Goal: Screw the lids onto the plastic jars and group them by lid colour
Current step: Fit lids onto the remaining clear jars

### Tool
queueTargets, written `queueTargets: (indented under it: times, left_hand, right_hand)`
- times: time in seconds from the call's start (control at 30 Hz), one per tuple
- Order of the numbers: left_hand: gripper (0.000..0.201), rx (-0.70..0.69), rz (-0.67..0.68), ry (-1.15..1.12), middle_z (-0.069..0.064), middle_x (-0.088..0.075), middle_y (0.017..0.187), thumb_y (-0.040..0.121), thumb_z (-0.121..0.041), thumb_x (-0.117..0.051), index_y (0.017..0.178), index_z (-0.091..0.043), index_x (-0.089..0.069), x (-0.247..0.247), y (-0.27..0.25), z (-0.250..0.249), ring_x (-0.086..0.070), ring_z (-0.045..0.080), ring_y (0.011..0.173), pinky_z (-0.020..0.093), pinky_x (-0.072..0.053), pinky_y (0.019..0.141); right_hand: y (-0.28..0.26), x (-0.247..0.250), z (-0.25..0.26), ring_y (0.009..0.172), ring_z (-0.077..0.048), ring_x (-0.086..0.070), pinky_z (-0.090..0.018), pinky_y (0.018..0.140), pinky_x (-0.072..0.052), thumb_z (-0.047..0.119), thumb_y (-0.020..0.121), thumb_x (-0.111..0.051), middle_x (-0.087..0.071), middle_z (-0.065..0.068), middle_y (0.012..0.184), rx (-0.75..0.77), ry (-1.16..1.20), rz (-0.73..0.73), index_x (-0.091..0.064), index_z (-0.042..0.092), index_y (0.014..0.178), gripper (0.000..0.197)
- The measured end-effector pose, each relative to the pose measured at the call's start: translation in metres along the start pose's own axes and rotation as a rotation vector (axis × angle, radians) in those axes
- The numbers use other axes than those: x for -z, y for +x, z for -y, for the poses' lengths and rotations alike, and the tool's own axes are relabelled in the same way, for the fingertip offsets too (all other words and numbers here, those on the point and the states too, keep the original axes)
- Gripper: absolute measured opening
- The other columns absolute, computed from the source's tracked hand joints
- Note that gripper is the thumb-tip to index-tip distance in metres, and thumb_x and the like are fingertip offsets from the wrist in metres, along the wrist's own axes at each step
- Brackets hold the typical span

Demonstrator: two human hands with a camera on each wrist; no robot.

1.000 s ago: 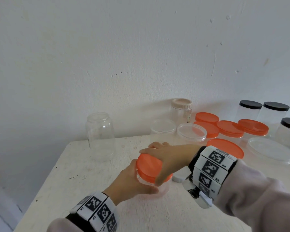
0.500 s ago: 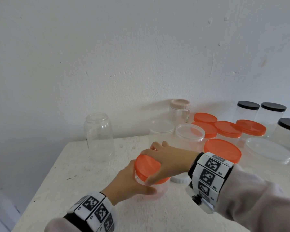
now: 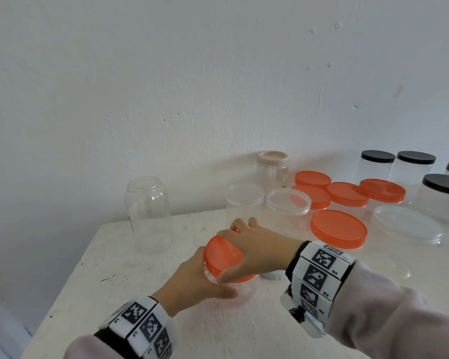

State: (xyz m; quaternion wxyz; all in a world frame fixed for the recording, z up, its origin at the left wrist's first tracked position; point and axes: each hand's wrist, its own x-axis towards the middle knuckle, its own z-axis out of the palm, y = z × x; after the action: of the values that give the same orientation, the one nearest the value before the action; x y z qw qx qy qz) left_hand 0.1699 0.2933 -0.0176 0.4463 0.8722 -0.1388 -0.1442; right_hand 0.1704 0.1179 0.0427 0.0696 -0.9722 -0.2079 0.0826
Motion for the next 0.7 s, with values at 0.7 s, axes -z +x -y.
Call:
queueTargets:
  times: [0.7]
  left_hand:
    - [0.058,-0.182,-0.372,0.714,0.003,-0.042,0.144,0.088,-0.025,-0.065,0.140,-0.016,-0.042,0.143,0.044,-0.043,-0.040,0.019,0.130,0.027,-0.031,0.105]
  right_hand:
    - [0.035,-0.005,-0.005,0.126,-0.025,-0.026,-0.040,0.096,-0.034,0.058,0.076,-0.067,-0.029,-0.002,0.141,0.003,0.096,-0.111,-0.023,0.031,0.147,0.088]
